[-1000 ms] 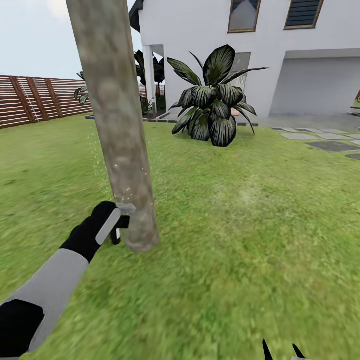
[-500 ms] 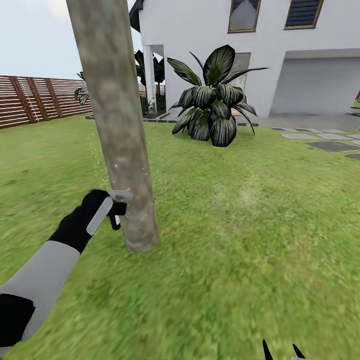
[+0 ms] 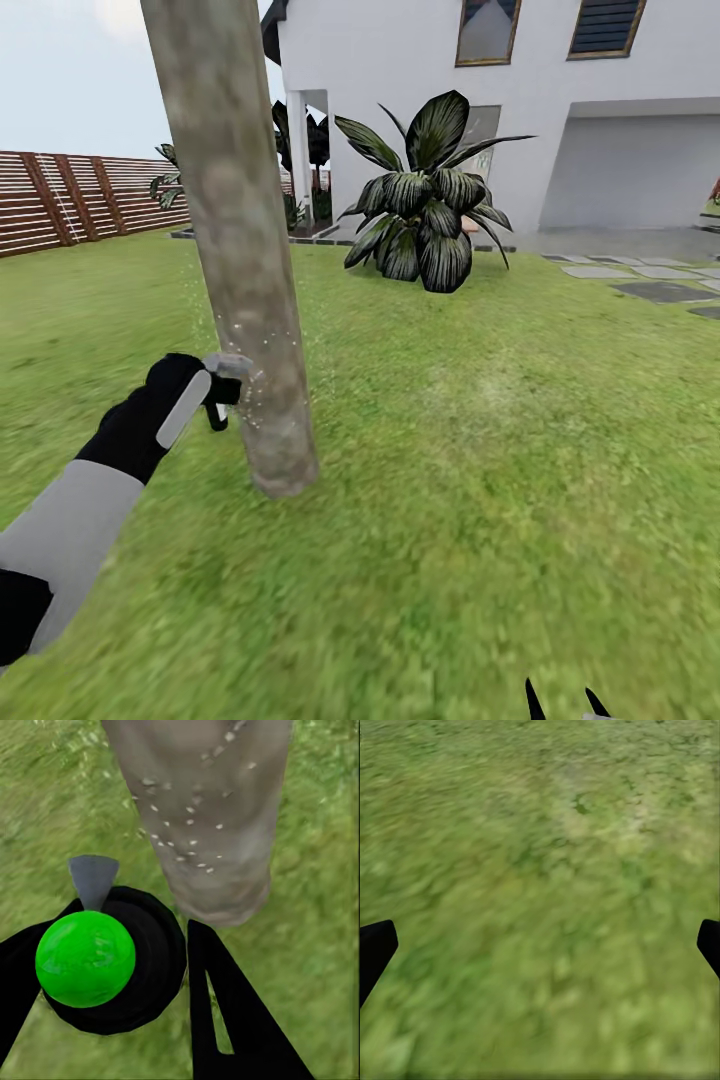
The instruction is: In the garden, pick up the pesticide atomizer on the floor and spray pesticide onto both trees until each tree trunk is fully covered.
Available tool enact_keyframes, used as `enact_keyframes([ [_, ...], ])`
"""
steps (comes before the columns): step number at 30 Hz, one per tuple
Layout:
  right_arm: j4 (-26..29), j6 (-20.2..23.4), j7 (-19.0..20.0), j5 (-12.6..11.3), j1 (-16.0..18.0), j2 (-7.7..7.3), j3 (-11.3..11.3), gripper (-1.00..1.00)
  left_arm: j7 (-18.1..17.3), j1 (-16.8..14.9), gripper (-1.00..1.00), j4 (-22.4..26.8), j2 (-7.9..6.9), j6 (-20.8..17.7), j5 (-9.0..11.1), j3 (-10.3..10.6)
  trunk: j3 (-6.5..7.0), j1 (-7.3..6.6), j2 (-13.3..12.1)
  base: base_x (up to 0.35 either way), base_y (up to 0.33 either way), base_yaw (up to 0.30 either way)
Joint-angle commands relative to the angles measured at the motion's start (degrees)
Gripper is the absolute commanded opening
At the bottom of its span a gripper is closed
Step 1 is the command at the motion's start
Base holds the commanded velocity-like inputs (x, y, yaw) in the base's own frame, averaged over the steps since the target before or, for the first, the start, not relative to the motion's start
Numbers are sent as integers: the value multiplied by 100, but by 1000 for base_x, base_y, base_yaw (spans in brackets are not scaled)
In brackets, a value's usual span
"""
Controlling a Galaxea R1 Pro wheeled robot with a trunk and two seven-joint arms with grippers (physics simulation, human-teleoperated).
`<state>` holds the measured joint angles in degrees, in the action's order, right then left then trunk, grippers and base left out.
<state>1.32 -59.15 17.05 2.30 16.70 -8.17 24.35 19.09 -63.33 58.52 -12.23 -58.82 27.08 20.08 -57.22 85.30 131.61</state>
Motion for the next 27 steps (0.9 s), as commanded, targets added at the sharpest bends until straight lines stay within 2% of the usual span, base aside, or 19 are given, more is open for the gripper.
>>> enact_keyframes([
  [1, 0, 0, 0, -1, 0, 0, 0, 100, -2, -22, -100, 12, 114, -7, -37, 7, 0, 0, 0, 0, 0, 0],
  [2, 0, 0, 0, -1, 0, 0, 0, 100, -2, -45, -100, 13, 212, -7, -40, 18, 0, 0, 0, 0, 0, 0],
  [3, 0, 0, 0, -2, 0, 0, 0, 100, -2, -94, -100, 7, 459, -7, -47, 39, 0, 0, 0, 0, 0, 0],
  [4, 0, 0, 0, -2, 0, 0, 0, 100, -2, -112, -100, 1, 543, -7, -49, 44, 0, 0, 0, 0, 0, 0],
  [6, 0, 0, 0, -1, 0, 0, 0, 100, -2, -178, -100, -5, 550, -7, -43, 24, 0, 0, 0, 0, 0, 0],
  [7, -1, 0, 0, 0, 0, 0, 0, 100, -2, -221, -100, -4, 508, -7, -44, 9, 0, 0, 0, 0, 0, 0],
  [9, 0, 0, 0, 4, 0, 0, 0, 100, -2, -270, -100, 24, 79, -13, -14, -55, 0, 0, 0, 0, 0, 0],
  [12, 0, 0, 0, 3, 0, 0, 0, 100, -2, -282, -100, 34, -123, -15, 61, -149, 0, 0, 0, 0, 0, 0],
  [13, 0, 0, 0, 1, 0, 0, 0, 100, -2, -284, -100, 45, -136, -16, 71, -162, 0, 0, 0, 0, 0, 0],
  [15, -2, 0, 0, 4, 0, 0, 0, 100, -2, -285, -100, 58, -47, -14, 77, -148, 0, 0, 0, 0, 0, 0],
  [18, 0, 0, 0, 1, 0, 0, 0, 100, -2, -398, -100, 61, 247, -7, 70, -120, 0, 0, 0, 0, 0, 0],
  [19, 0, 0, 0, 1, 0, 0, 0, 100, -2, -435, -100, 50, 272, -10, 70, -117, 0, 0, 0, 0, 0, 0],
  [22, 0, 0, 0, 1, 0, 0, 0, 100, -2, -516, -100, 13, 193, -15, 68, -118, 0, 0, 0, 0, 0, 0],
  [23, 0, 0, 0, 2, 0, 0, 0, 100, -2, -567, -100, 1, 60, -15, 70, -131, 0, 0, 0, 0, 0, 0],
  [24, 0, 0, 0, 5, 0, 0, 0, 100, -7, -628, -100, -5, -144, -16, 76, -148, 0, 0, 0, 0, 0, 0],
  [27, 0, 0, 0, 4, 0, 0, 0, 100, -10, -666, -100, -7, -225, -27, 78, -137, 0, 0, 0, 0, 0, 0],
])
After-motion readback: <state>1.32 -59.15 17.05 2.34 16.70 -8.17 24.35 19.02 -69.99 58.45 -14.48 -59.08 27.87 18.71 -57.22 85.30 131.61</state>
